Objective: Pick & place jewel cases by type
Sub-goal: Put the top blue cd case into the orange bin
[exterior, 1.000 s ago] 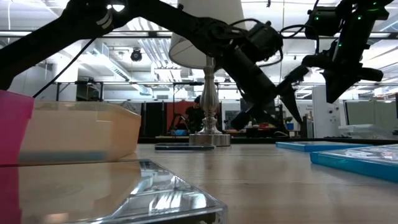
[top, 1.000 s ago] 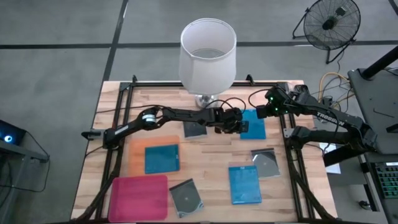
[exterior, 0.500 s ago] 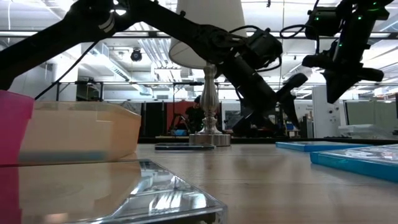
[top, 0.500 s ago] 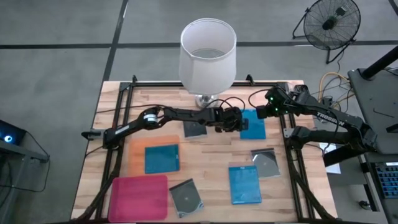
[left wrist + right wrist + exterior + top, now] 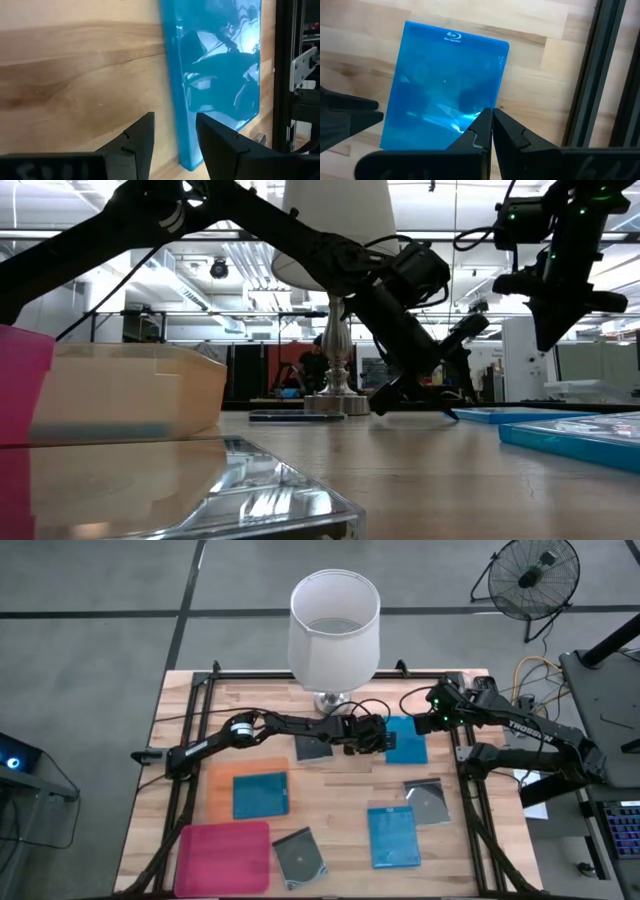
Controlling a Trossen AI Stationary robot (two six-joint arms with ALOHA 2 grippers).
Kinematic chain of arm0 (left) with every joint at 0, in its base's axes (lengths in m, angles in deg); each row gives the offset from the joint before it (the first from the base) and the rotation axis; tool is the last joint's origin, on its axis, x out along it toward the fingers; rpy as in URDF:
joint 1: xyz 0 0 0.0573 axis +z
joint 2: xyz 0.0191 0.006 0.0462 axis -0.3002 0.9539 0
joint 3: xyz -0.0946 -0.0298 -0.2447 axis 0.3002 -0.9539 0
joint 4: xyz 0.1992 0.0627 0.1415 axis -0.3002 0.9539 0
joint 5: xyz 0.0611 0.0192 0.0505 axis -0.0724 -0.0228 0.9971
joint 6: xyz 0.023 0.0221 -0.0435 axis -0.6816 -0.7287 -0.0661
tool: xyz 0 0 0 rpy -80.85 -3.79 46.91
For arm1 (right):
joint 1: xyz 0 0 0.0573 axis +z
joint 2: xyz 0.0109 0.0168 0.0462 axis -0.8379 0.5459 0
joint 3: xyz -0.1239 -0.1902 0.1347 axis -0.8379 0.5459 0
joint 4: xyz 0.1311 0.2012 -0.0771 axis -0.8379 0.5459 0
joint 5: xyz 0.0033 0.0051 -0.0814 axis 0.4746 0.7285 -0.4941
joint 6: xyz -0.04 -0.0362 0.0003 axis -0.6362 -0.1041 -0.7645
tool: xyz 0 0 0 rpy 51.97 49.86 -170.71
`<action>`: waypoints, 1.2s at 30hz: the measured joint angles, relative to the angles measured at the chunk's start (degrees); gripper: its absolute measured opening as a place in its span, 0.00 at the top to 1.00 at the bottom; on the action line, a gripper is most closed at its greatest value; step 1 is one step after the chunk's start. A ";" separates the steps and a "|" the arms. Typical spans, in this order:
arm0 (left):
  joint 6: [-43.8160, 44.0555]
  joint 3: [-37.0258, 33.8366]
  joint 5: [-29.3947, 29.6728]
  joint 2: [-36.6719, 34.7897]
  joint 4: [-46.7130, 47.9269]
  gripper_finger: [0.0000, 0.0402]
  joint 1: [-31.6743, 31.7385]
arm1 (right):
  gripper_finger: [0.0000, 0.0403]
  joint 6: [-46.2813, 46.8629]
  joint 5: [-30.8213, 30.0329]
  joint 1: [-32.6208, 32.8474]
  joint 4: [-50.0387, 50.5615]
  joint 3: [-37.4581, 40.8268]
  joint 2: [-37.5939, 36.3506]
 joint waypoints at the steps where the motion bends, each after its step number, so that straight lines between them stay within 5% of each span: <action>1: 0.00 -0.11 0.00 0.00 -0.11 0.67 -0.02 | 0.98 0.08 0.08 0.02 -0.01 0.06 0.00; 36: 0.11 -2.65 -0.80 -0.09 -3.86 0.67 -0.94 | 0.98 7.77 6.73 0.15 -3.97 12.97 0.09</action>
